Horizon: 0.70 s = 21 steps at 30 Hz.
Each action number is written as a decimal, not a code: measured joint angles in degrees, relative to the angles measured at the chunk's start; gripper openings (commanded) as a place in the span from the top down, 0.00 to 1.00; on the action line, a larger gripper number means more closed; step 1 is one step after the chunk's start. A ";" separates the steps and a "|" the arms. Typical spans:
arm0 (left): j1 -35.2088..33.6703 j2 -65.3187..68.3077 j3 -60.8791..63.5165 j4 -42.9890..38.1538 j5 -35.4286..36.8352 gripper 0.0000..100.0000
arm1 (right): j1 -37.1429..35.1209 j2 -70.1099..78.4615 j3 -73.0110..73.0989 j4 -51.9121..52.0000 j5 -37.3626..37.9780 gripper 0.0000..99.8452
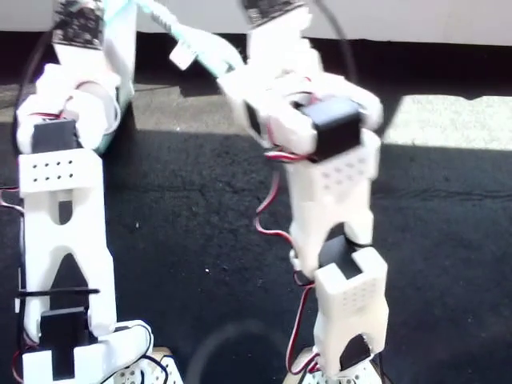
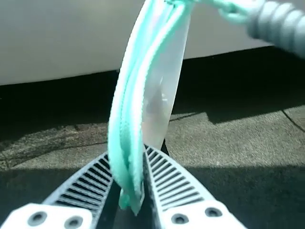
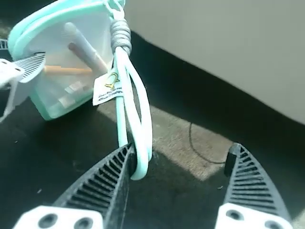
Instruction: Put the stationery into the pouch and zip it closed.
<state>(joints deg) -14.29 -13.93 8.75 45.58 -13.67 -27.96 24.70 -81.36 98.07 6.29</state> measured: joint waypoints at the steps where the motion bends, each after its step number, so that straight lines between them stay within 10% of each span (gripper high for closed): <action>1: 0.97 -0.09 1.41 -0.09 0.09 0.99 | -0.18 1.14 1.93 -1.58 -2.02 0.72; 13: 6.68 -1.05 12.57 -0.53 -0.26 0.99 | 2.11 8.44 1.49 -4.48 -20.13 0.63; 21: -1.49 -1.05 10.02 -0.53 -0.18 0.99 | 16.35 8.44 -7.74 2.11 -11.87 0.99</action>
<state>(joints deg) -15.78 -14.99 18.77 45.05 -13.85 -11.60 33.14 -89.10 100.18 -5.58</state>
